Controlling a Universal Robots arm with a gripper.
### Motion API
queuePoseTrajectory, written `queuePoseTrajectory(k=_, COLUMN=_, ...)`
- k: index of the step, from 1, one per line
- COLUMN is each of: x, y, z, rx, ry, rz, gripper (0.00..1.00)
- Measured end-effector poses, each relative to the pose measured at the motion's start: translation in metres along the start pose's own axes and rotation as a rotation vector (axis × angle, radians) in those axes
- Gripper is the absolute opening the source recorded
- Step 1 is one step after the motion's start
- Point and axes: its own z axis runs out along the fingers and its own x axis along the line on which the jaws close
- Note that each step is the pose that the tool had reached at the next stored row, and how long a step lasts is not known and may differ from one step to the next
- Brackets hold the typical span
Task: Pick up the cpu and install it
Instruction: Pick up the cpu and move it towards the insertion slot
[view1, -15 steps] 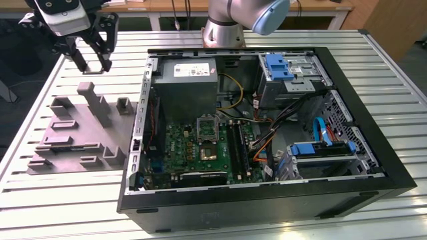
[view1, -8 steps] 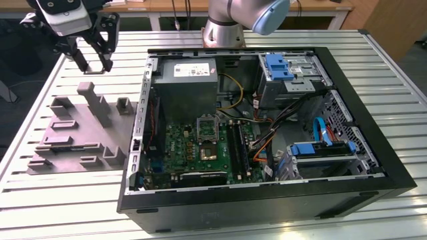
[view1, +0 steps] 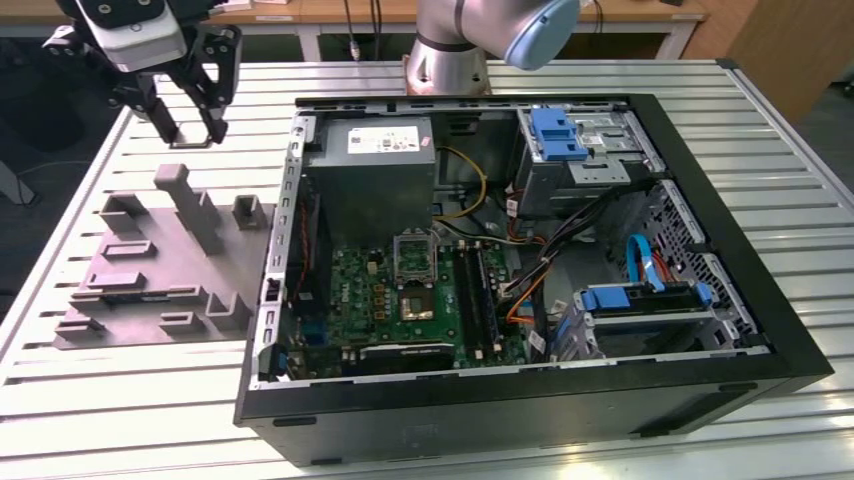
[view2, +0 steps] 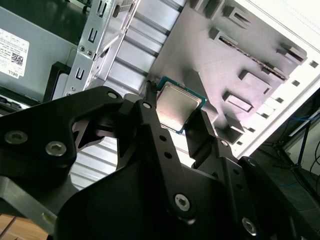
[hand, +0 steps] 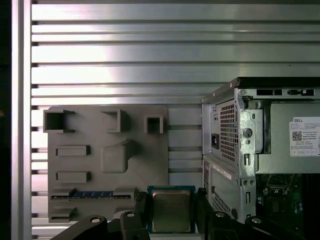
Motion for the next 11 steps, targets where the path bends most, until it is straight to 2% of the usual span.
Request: queuePoseTrajectory(k=11, x=-0.0024, y=0.0001, z=0.0000, rx=0.0000, ry=0.0000, rz=0.000, gripper=0.47)
